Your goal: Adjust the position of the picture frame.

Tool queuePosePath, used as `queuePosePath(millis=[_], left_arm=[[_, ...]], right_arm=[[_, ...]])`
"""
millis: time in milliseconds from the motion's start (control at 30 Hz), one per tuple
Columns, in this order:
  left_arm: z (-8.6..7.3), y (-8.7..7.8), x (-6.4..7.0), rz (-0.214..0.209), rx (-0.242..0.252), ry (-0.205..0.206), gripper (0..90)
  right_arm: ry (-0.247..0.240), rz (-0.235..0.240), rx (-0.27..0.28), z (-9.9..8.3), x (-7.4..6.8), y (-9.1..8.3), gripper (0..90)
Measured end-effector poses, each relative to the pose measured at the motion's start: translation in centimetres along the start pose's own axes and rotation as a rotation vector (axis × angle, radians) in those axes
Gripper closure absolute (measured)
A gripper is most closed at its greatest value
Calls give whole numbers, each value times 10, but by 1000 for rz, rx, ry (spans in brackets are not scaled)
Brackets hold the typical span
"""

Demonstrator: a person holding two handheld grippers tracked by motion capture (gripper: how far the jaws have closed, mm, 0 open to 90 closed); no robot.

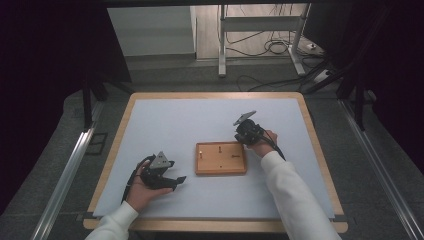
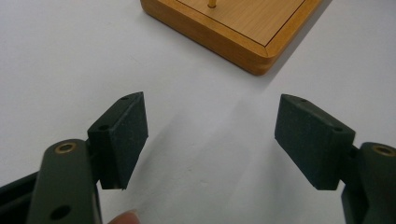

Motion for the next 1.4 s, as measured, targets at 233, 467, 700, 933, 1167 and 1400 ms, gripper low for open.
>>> queuePosePath(millis=[233, 467, 700, 933, 1167, 1400], left_arm=[[0, -1, -1, 1, 5, -4, 252], [0, 0, 0, 0, 0, 1, 253], [0, -1, 1, 2, 4, 0, 252], [-1, -1, -2, 1, 6, -5, 252], [0, -2, -2, 0, 4, 0, 252], [0, -1, 0, 0, -1, 4, 252]], right_arm=[[-12, -6, -3, 0, -1, -2, 900], [-17, 5, 12, 0, -2, -9, 900], [-47, 3, -34, 3, -1, 1, 900], [-62, 23, -50, 2, 0, 1, 900], [-46, 34, -37, -8, -4, -10, 900], [-46, 48, -28, -24, -13, -28, 900]])
Point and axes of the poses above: each handheld gripper's, and its own axes: y roughly forward along the jaws, z roughly out of its top, x roughly to its right, the point moved 1 cm from there along y, roughly forward along the jaws, and after that the axes turned 9 degrees about x, right-handed, at the moved point
